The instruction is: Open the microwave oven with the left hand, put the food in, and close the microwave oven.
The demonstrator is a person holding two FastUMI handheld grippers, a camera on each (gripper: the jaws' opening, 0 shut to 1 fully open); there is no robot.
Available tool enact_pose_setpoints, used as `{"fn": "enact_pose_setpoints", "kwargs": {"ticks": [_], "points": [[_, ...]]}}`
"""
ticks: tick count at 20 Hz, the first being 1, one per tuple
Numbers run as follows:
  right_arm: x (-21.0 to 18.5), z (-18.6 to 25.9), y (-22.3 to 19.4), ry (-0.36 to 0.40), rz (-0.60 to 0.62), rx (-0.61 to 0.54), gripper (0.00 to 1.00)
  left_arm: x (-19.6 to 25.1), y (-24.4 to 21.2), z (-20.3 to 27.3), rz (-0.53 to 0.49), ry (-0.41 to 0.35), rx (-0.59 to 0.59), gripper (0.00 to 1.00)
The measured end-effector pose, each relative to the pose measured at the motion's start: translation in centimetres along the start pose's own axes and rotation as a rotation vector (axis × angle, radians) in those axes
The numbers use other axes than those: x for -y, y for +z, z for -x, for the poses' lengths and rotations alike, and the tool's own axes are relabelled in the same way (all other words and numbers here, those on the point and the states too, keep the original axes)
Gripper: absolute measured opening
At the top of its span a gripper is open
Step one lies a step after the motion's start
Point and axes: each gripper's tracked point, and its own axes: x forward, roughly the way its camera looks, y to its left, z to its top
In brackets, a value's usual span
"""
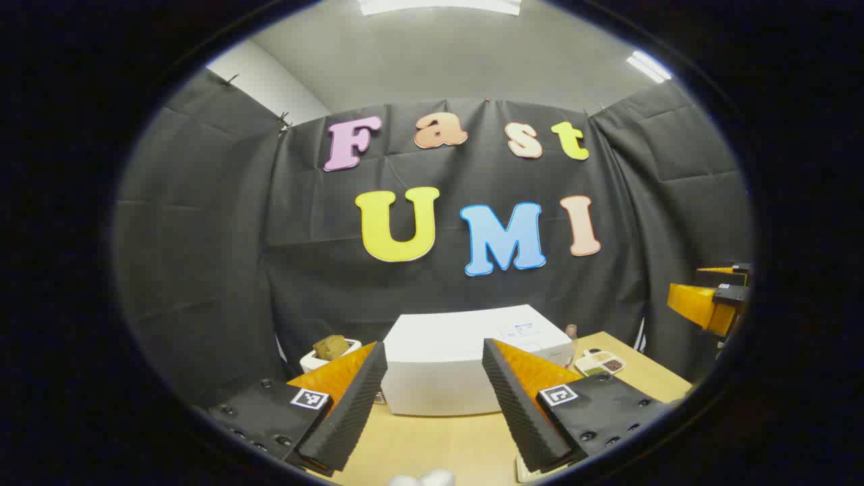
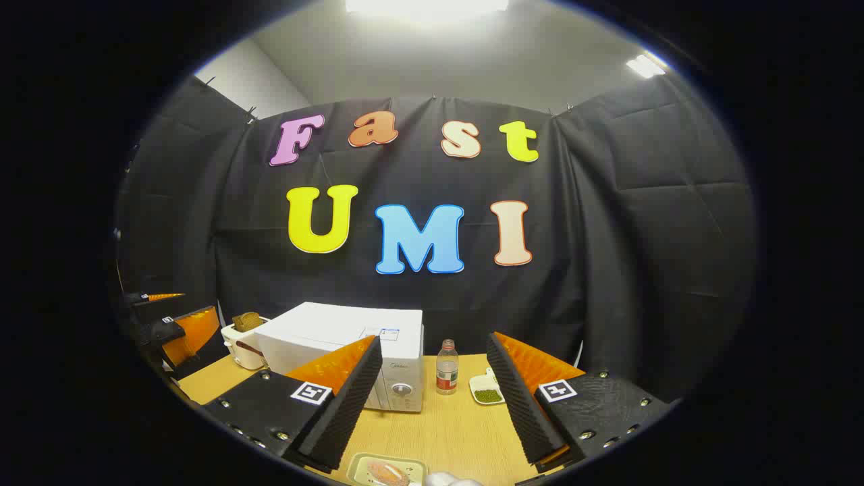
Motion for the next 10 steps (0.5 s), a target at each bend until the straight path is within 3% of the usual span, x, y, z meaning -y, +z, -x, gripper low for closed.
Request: {"fn": "enact_pose_setpoints", "kwargs": {"ticks": [10], "points": [[-0.22, -0.06, -0.09, -0.006, -0.008, -0.004, 0.95, -0.26, -0.35, -0.46, 0.0, 0.0, -0.003, 0.95]]}}
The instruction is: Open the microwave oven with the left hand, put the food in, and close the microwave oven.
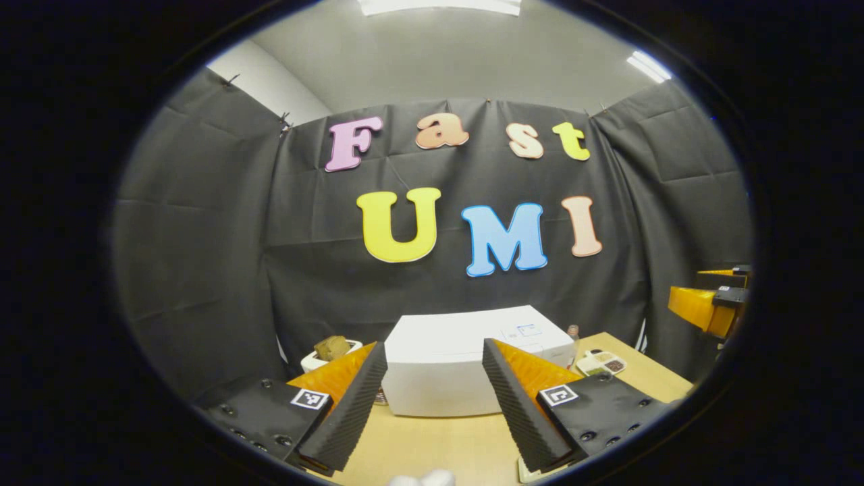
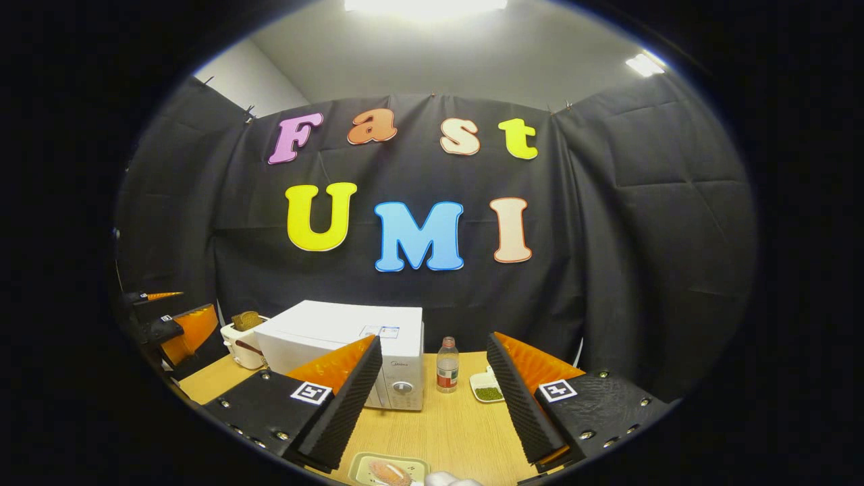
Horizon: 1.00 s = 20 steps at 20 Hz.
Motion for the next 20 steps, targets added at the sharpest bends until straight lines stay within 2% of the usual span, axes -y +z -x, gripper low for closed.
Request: {"fn": "enact_pose_setpoints", "kwargs": {"ticks": [1, 2, 12, 16, 19, 20], "points": [[-0.1, -0.1, 0.0, 0.001, 0.001, 0.001, 0.95, -0.1, 0.1, 0.0, -0.003, 0.0, 0.005, 0.95], [-0.1, -0.2, 0.1, 0.0, 0.003, 0.001, 0.96, -0.1, 0.2, -0.1, -0.004, 0.002, 0.007, 0.99], [0.0, -0.6, 0.2, -0.011, 0.001, 0.0, 0.95, 0.6, -1.2, -1.6, -0.008, -0.006, 0.015, 0.98], [1.0, -0.7, 0.7, -0.028, -0.012, 0.0, 0.95, 5.2, -5.9, -3.7, -0.005, -0.066, 0.004, 0.99], [2.6, -1.1, 0.7, -0.046, -0.035, -0.019, 0.95, 10.4, -11.8, -6.5, -0.009, -0.119, -0.046, 1.0], [3.3, -1.2, 0.5, -0.054, -0.03, -0.033, 0.95, 12.2, -13.7, -7.5, -0.002, -0.135, -0.064, 0.97]]}}
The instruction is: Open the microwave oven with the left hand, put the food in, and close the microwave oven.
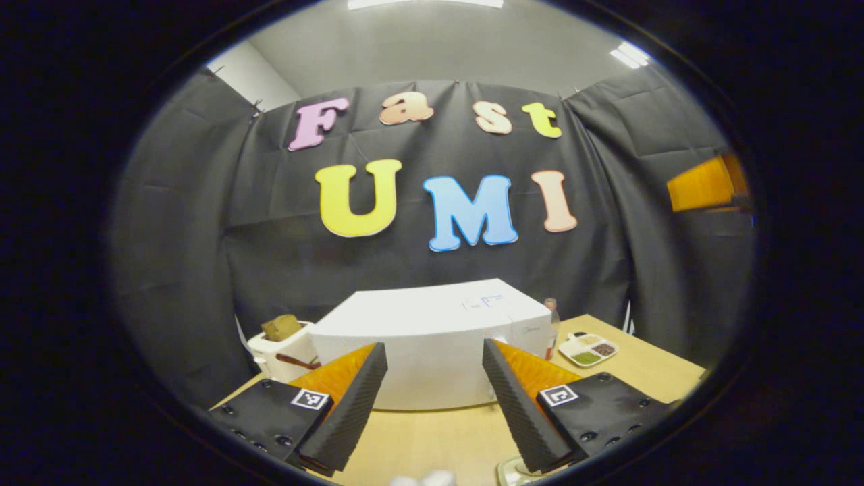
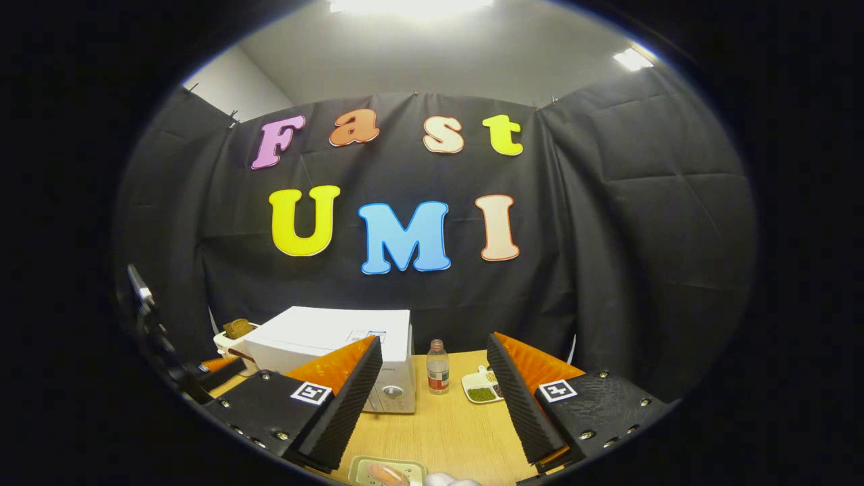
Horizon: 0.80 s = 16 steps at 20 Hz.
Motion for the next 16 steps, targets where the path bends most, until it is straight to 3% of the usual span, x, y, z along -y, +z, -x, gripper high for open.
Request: {"fn": "enact_pose_setpoints", "kwargs": {"ticks": [4, 6, 10, 14, 16], "points": [[2.6, -1.3, -0.1, -0.037, 0.023, -0.017, 0.95, 5.7, -5.7, -6.1, 0.033, -0.034, -0.051, 0.99], [3.3, -2.1, -1.2, -0.038, 0.028, -0.041, 0.95, 7.4, -7.1, -9.2, 0.047, -0.034, -0.037, 0.95], [4.2, -3.8, -3.1, -0.04, 0.05, -0.079, 0.95, 8.4, -8.6, -14.2, 0.065, -0.002, -0.011, 0.97], [4.1, -5.0, -4.1, -0.026, 0.079, -0.09, 0.96, 8.6, -9.8, -15.9, 0.098, 0.013, -0.013, 0.99], [4.1, -5.3, -4.5, -0.019, 0.089, -0.095, 0.96, 8.4, -10.2, -16.3, 0.105, 0.011, -0.018, 0.93]]}}
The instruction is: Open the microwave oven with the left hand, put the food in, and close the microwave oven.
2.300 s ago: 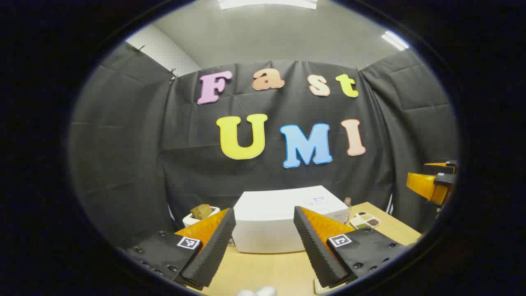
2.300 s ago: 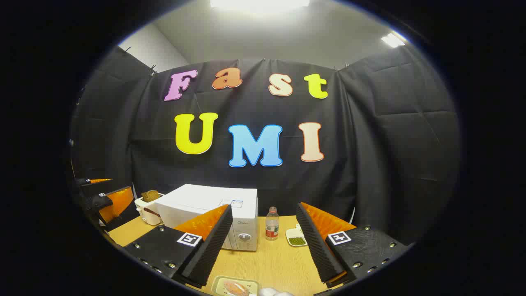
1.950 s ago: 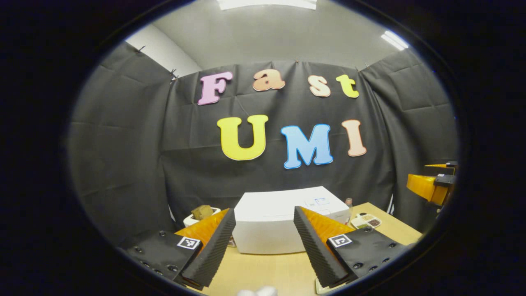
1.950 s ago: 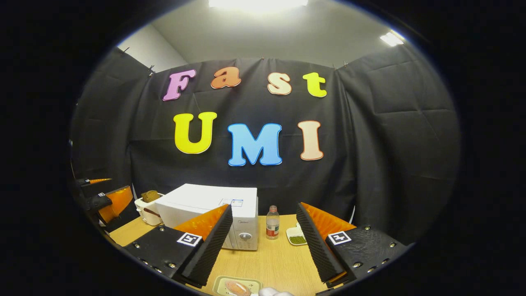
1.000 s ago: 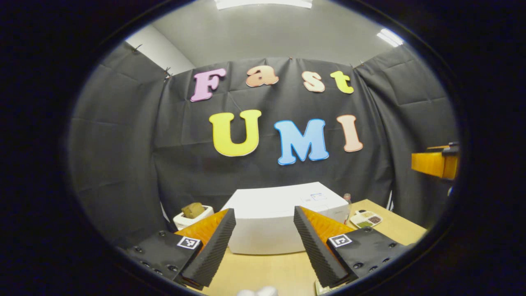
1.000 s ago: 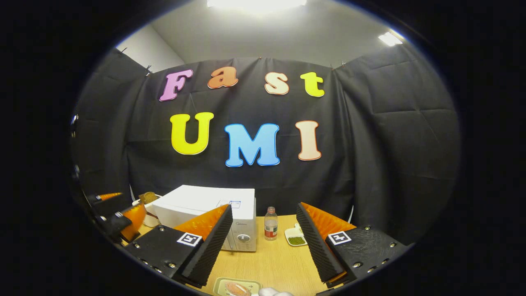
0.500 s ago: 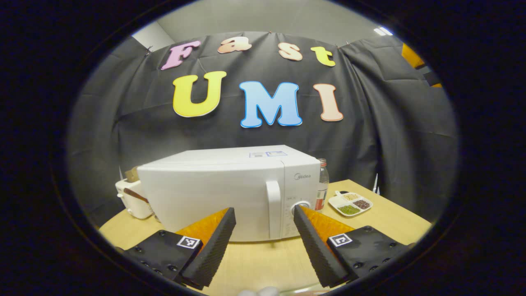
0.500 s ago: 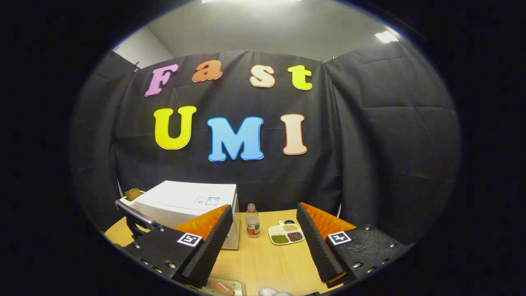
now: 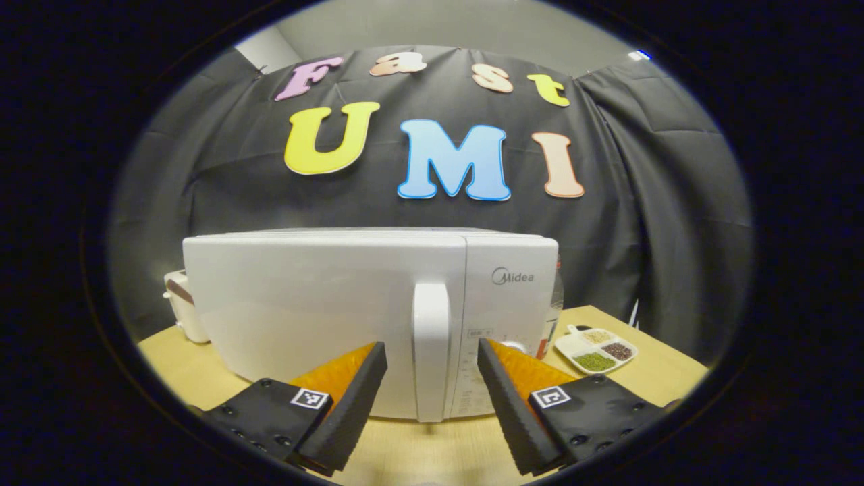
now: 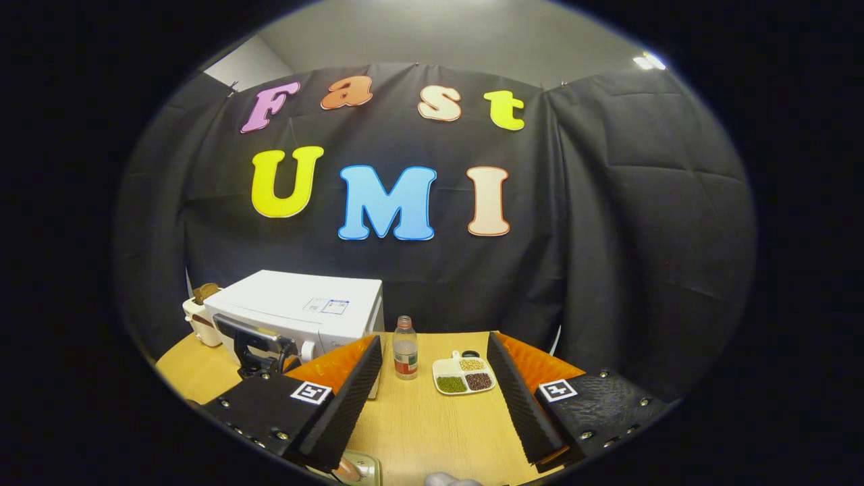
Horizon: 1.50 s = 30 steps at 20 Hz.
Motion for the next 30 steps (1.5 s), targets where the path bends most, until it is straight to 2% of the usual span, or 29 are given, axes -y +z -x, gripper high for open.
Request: {"fn": "enact_pose_setpoints", "kwargs": {"ticks": [1, 5, 11, 19, 20, 21, 22, 23, 24, 27, 30], "points": [[0.0, -0.1, -0.1, 0.001, 0.006, -0.002, 0.96, -0.2, -0.2, -0.1, 0.012, 0.008, 0.009, 0.87], [0.5, -0.4, -0.9, -0.005, 0.022, -0.013, 0.96, 0.0, -0.3, -0.3, -0.015, 0.011, 0.017, 0.36], [0.7, -0.3, -1.8, -0.006, 0.017, -0.031, 0.96, 0.0, -0.3, -0.2, -0.022, -0.008, 0.018, 0.28], [0.4, 0.9, -1.8, 0.004, 0.027, -0.027, 0.96, -0.3, -0.3, 0.3, -0.003, -0.051, -0.01, 0.24], [0.3, 1.1, -1.7, 0.004, 0.025, -0.025, 0.96, -0.3, -1.0, 1.3, 0.012, -0.045, -0.048, 0.25], [0.4, 1.3, -1.7, 0.003, 0.024, -0.023, 0.96, -0.4, -1.2, 2.9, 0.01, -0.04, -0.035, 0.25], [0.3, 1.3, -1.7, 0.003, 0.021, -0.027, 0.96, -0.7, -0.3, 3.8, -0.042, -0.048, 0.016, 0.25], [0.1, 1.6, -1.8, 0.01, 0.015, -0.028, 0.96, -1.1, -0.5, 5.6, -0.063, -0.052, 0.018, 0.25], [-0.3, 1.7, -1.9, 0.018, 0.014, -0.031, 0.96, -1.5, -0.9, 7.2, -0.051, -0.06, 0.021, 0.24], [-1.9, 2.2, -2.7, 0.051, 0.007, -0.053, 0.96, -3.3, -1.6, 11.9, -0.078, -0.085, -0.019, 0.3], [-4.5, 3.0, -2.7, 0.107, 0.004, -0.069, 0.96, -6.8, -2.2, 17.0, -0.143, -0.07, -0.05, 0.35]]}}
